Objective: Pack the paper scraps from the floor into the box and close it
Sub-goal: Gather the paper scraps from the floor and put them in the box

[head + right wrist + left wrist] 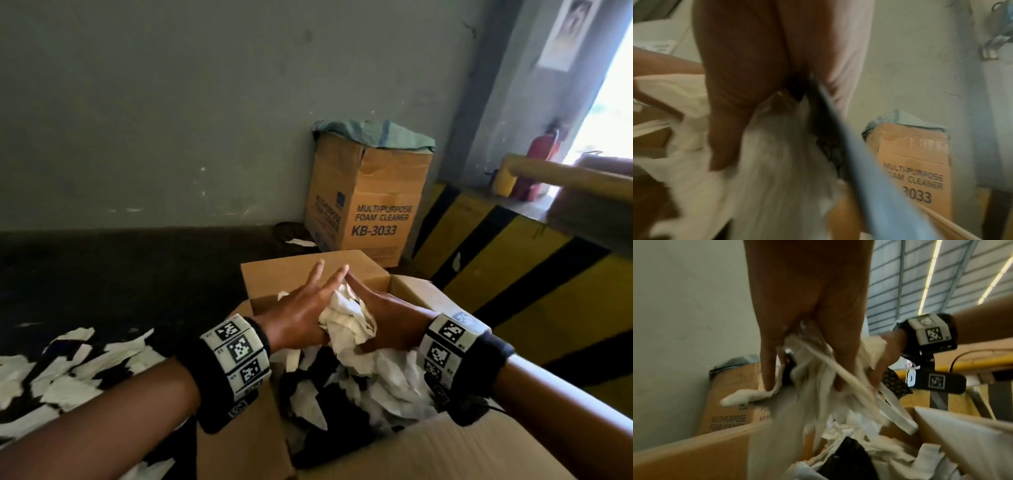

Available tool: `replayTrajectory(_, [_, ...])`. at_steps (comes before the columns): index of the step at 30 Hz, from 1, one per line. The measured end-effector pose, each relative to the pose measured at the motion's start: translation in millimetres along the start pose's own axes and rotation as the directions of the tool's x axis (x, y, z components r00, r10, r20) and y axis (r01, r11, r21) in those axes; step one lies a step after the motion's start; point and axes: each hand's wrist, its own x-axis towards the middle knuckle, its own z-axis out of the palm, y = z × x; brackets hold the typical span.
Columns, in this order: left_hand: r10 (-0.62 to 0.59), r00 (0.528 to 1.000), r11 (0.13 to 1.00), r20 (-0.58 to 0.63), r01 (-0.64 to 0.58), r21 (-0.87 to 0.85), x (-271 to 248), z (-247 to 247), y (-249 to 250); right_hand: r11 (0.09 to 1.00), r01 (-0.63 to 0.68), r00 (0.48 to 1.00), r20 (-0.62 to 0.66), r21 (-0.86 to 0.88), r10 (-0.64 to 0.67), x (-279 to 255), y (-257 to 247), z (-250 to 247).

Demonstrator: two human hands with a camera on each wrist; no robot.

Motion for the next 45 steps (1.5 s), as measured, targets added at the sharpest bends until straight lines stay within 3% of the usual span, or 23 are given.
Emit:
replayTrajectory(3, [-0.034, 0.971, 0.999, 0.237, 0.027, 0.033, 16, 6, 2, 0.997, -0.081, 0.977, 0.198, 0.005, 0.078, -5, 26, 1])
replayTrajectory(6, [-0.113, 0.892, 0.992, 0.438, 0.076, 0.1, 18, 5, 7, 0.981, -0.195, 0.938, 0.29, -0.016, 0.191, -9, 36, 2])
replayTrajectory(10, [-0.088, 0.849, 0.992, 0.521, 0.028, 0.121, 18, 7, 7, 0.985, -0.171, 0.937, 0.305, -0.033, 0.173, -7, 34, 0])
replayTrajectory(16, [-0.088, 0.885, 0.994, 0.456, 0.045, 0.104, 0, -23, -4, 0.995, -0.076, 0.986, 0.146, -0.065, 0.085, 10, 9, -10])
replayTrajectory(19, [-0.091, 0.931, 0.995, 0.354, 0.073, 0.062, -29, -53, -16, 0.994, 0.018, 0.993, 0.114, -0.111, -0.006, 31, -20, -9])
replayTrajectory(23, [-0.215, 0.96, 0.971, 0.178, 0.19, 0.146, -79, -81, -40, 0.987, 0.093, 0.988, 0.138, -0.134, -0.074, 57, -76, -1])
replayTrajectory(31, [-0.451, 0.891, 0.884, 0.057, 0.437, 0.165, -239, -100, -169, 0.951, 0.298, 0.93, 0.248, -0.082, -0.271, 130, -222, 46])
replayTrajectory(36, [-0.552, 0.83, 0.833, 0.08, 0.552, 0.033, -362, -61, -268, 0.929, 0.366, 0.882, 0.3, 0.052, -0.365, 174, -298, 149])
replayTrajectory(39, [-0.606, 0.776, 0.786, 0.175, 0.618, -0.016, -418, -21, -312, 0.969, 0.23, 0.881, 0.403, 0.093, -0.248, 172, -308, 228])
replayTrajectory(42, [-0.632, 0.721, 0.757, 0.283, 0.653, 0.026, -449, 8, -336, 0.999, 0.037, 0.837, 0.545, 0.004, -0.034, 151, -294, 287])
replayTrajectory(45, [-0.629, 0.717, 0.745, 0.301, 0.666, -0.027, -458, 30, -350, 0.982, -0.18, 0.853, 0.489, -0.056, 0.184, 130, -285, 322])
